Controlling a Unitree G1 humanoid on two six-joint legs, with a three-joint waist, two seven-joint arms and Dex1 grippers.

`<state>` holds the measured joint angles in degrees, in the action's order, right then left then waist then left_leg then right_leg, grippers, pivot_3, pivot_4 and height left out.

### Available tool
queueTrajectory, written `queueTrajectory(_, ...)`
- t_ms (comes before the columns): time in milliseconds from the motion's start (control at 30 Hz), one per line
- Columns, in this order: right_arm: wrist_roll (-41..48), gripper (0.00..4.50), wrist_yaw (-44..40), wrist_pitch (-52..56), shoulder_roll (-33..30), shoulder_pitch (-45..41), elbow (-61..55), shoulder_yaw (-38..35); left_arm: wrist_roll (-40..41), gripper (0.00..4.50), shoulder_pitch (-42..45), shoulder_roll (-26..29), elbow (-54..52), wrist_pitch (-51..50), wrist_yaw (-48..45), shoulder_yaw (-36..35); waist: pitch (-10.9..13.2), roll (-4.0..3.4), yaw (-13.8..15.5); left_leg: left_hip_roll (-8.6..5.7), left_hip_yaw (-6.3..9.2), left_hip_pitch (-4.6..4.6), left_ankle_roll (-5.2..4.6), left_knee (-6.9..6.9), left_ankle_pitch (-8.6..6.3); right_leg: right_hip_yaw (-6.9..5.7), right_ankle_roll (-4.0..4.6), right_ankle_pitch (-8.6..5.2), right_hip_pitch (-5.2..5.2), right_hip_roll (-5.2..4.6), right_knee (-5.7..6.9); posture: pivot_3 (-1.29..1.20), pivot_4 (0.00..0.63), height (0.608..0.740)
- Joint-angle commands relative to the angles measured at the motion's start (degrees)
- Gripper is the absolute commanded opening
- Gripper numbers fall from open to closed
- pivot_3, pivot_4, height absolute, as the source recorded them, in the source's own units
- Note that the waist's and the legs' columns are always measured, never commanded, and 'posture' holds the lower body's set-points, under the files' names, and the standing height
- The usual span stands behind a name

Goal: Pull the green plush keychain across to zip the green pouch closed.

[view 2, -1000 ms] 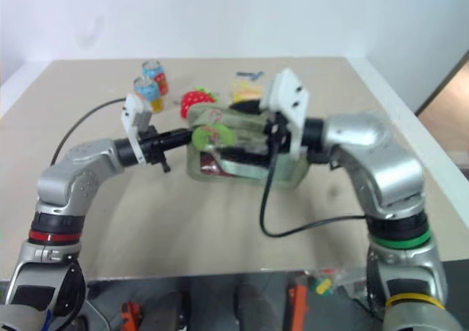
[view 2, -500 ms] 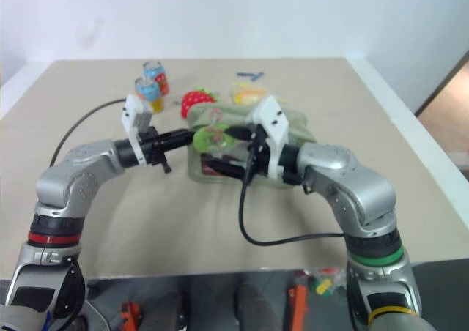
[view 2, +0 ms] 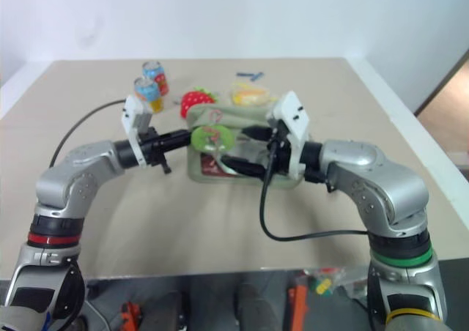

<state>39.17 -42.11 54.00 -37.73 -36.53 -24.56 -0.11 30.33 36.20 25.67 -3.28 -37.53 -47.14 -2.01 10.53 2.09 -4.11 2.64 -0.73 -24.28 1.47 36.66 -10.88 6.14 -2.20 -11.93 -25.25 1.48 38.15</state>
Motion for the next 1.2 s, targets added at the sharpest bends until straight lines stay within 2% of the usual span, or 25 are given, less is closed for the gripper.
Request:
queueTrajectory(33, -0.07, 4.47, 0.77, -0.96, 1.39, -0.8, 0.42, 0.2, 0.42, 0.0, 1.37, 0.13, -1.23, 1.06, -0.47, -0.1, 0.0, 0.0, 0.0, 0.0, 0.0, 0.0, 0.0, 0.0, 0.0, 0.0, 0.0, 0.0, 0.0, 0.0, 0.0, 0.0, 0.15, 0.74)
queueTrajectory(167, -1.54, 4.47, 1.36, -2.02, 3.53, -1.7, 2.78, 1.77, 0.3, 0.0, 1.25, 0.11, -1.31, 1.13, -0.47, 0.02, 0.0, 0.01, -0.01, 0.0, 0.01, 0.0, 0.0, 0.0, 0.0, -0.01, 0.0, 0.0, 0.0, 0.0, 0.0, 0.0, 0.15, 0.74)
queueTrajectory(267, -1.81, 3.81, 2.3, -1.96, 5.12, -2.54, 4.72, 1.51, 0.3, 0.0, 1.1, 0.08, -1.56, 1.08, -0.4, 0.08, -0.01, 0.01, -0.01, 0.0, 0.0, -0.01, 0.0, 0.0, 0.0, 0.0, 0.0, 0.0, -0.01, 0.0, 0.0, 0.0, 0.15, 0.74)
queueTrajectory(300, -2.02, 3.31, 2.44, -1.87, 5.34, -2.84, 5.34, 1.47, 0.3, 0.0, 1.08, 0.07, -1.61, 1.06, -0.38, 0.1, 0.0, 0.01, -0.01, 0.0, 0.0, -0.01, 0.0, 0.0, 0.0, 0.0, 0.0, 0.0, 0.0, 0.0, 0.0, 0.0, 0.15, 0.74)
queueTrajectory(400, -3.4, 2.37, 2.27, -2.53, 5.47, -3.86, 7.72, 1.91, 0.3, 0.0, 0.9, 0.07, -1.84, 1.01, -0.29, 0.14, 0.0, 0.01, -0.01, 0.0, 0.0, -0.01, 0.0, 0.0, 0.0, 0.0, 0.0, 0.0, 0.0, 0.0, 0.0, 0.0, 0.15, 0.74)
queueTrajectory(433, -3.59, 1.85, 2.22, -2.64, 5.56, -4.05, 8.13, 1.92, 0.28, 0.0, 0.88, 0.06, -1.83, 1.01, -0.27, 0.15, 0.0, 0.01, -0.02, 0.0, 0.0, -0.01, 0.0, 0.0, 0.0, 0.0, 0.0, 0.0, -0.01, 0.0, 0.0, 0.0, 0.15, 0.74)
queueTrajectory(533, -3.61, 0.96, 1.98, -3.0, 6.21, -4.47, 8.96, 1.7, 0.31, 0.0, 0.7, 0.0, -1.94, 0.97, -0.18, 0.21, 0.0, 0.01, -0.02, 0.0, 0.01, -0.01, 0.0, -0.02, 0.0, -0.01, 0.01, 0.0, -0.01, 0.0, 0.0, 0.0, 0.15, 0.74)
queueTrajectory(600, -3.68, 0.2, 1.65, -3.34, 6.55, -4.77, 9.47, 1.78, 0.33, 0.0, 0.61, -0.08, -2.06, 0.92, -0.11, 0.29, 0.0, 0.01, -0.02, 0.0, 0.01, -0.01, 0.0, -0.02, 0.0, -0.01, 0.01, -0.01, -0.01, 0.0, 0.0, 0.0, 0.15, 0.74)
queueTrajectory(633, -3.82, 0.04, 1.49, -3.49, 6.67, -4.96, 9.72, 1.9, 0.33, 0.0, 0.62, -0.11, -2.07, 0.91, -0.07, 0.33, 0.0, 0.0, -0.02, 0.0, 0.01, -0.01, 0.0, -0.02, 0.0, -0.01, 0.01, -0.01, -0.01, 0.0, 0.0, 0.0, 0.15, 0.74)
queueTrajectory(867, -5.23, 0.04, 0.53, -5.8, 7.83, -6.84, 10.82, 2.58, 0.19, 0.0, 0.63, -0.48, -2.11, 1.04, 0.21, 0.83, 0.0, 0.01, -0.02, 0.0, 0.01, -0.01, 0.0, -0.02, 0.0, -0.01, 0.0, 0.0, -0.01, 0.01, 0.0, 0.0, 0.15, 0.74)
queueTrajectory(1000, -2.62, 0.04, -2.61, -6.47, 7.08, -10.44, 9.56, 0.17, 0.31, 0.0, 0.65, -0.63, -2.3, 0.97, 0.28, 0.9, 0.0, -0.01, -0.02, 0.0, -0.01, -0.02, 0.0, -0.02, 0.0, 0.0, 0.0, 0.0, -0.02, 0.0, -0.01, 0.0, 0.15, 0.74)
queueTrajectory(1100, -2.09, 0.04, -4.62, -6.61, 5.03, -13.79, 10.31, -1.14, 0.4, 0.0, 0.8, -0.71, -2.27, 0.99, 0.34, 0.93, 0.0, -0.01, -0.02, 0.0, 0.0, -0.03, 0.0, -0.02, 0.0, 0.0, 0.0, 0.0, -0.03, 0.0, 0.0, 0.0, 0.15, 0.74)
queueTrajectory(1200, -5.39, 0.04, -8.2, -10.55, 1.33, -15.06, 11.49, 0.55, 0.33, 0.0, 0.97, -0.82, -2.08, 1.17, 0.48, 1.08, 0.0, 0.0, 0.13, 0.01, 0.04, -0.03, 0.0, -0.03, 0.0, -0.07, 0.03, -0.02, -0.01, 0.0, -0.02, 0.0, 0.15, 0.74)
